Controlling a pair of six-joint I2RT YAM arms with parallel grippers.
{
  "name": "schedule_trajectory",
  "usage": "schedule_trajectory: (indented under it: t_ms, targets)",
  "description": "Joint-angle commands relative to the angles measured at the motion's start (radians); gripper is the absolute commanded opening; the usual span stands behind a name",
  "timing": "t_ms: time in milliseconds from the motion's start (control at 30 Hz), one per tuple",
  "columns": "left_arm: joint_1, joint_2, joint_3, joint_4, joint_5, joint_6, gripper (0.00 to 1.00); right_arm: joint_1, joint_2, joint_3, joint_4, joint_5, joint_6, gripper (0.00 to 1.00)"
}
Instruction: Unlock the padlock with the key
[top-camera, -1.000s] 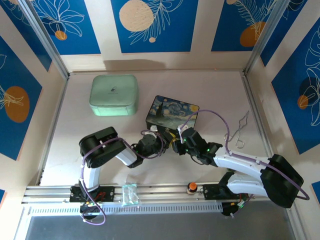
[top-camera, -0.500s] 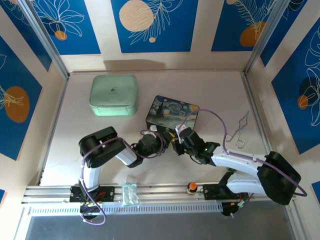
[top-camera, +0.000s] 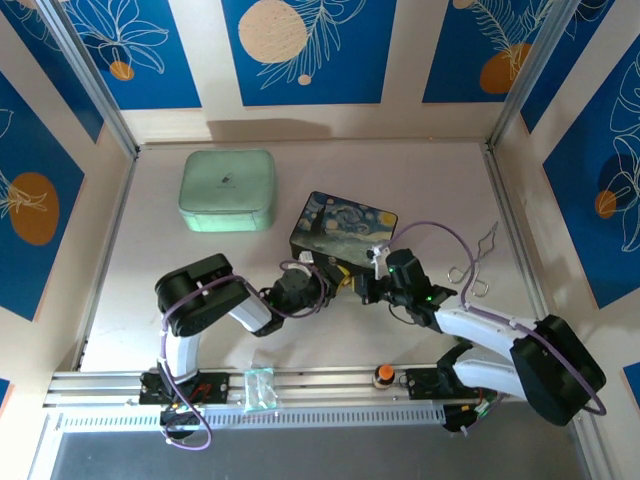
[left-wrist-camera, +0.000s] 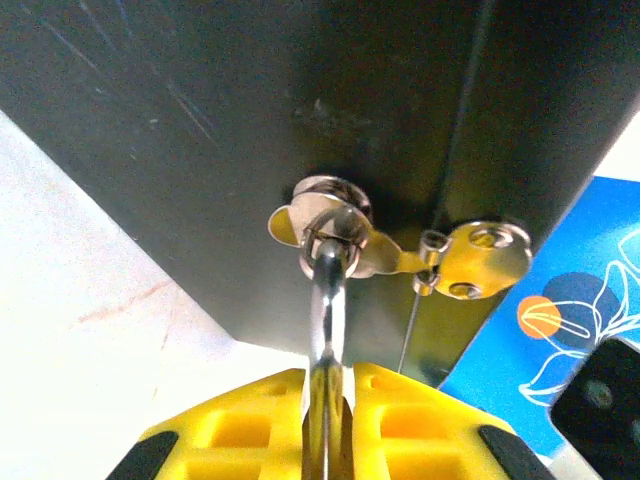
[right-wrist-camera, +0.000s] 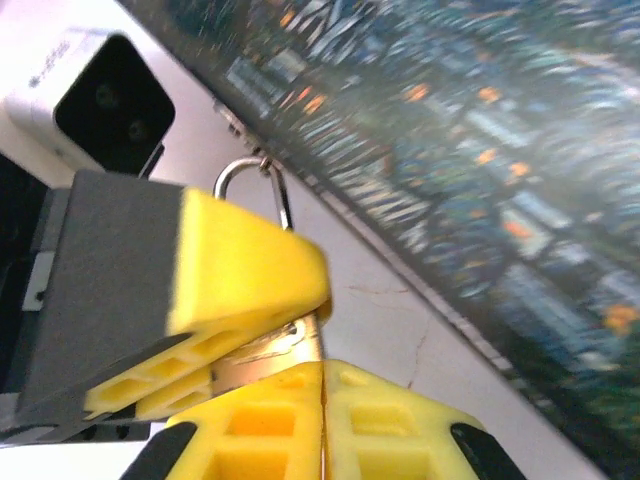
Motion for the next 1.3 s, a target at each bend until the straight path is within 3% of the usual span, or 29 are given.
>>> schedule_trajectory:
  t_ms: [0, 133, 300, 400, 567, 767, 1000, 1267]
  targets:
    - [-0.010, -0.031, -0.008, 0.103, 0.043, -0.016, 0.00, -0.041, -0.040, -0.025, 0.032, -0.158, 0.040, 0.08]
    - [-0.010, -0.027, -0.012, 0.114, 0.042, -0.021, 0.00, -0.051, -0.067, -0.029, -0.003, -0.176, 0.040, 0.08]
    - [-0.007, -0.034, -0.020, 0.090, 0.029, -0.004, 0.00, 0.103, -0.109, 0.040, -0.189, 0.092, -0.023, 0.25]
    - [0.000, -0.057, -0.024, 0.037, 0.032, 0.017, 0.00, 0.173, -0.054, 0.121, -0.307, 0.234, -0.029, 0.30]
    - [0.010, -0.093, -0.037, -0.019, 0.046, 0.037, 0.00, 0.254, 0.033, 0.202, -0.385, 0.351, -0.068, 0.31]
    - [0.019, -0.077, -0.048, 0.018, 0.059, 0.018, 0.00, 0.294, 0.070, 0.232, -0.413, 0.417, -0.100, 0.31]
    - [0.021, -0.070, -0.043, 0.035, 0.068, 0.011, 0.00, 0.325, 0.089, 0.227, -0.356, 0.395, -0.152, 0.30]
    - [0.028, -0.074, -0.044, 0.035, 0.082, 0.010, 0.00, 0.341, 0.118, 0.224, -0.337, 0.414, -0.170, 0.36]
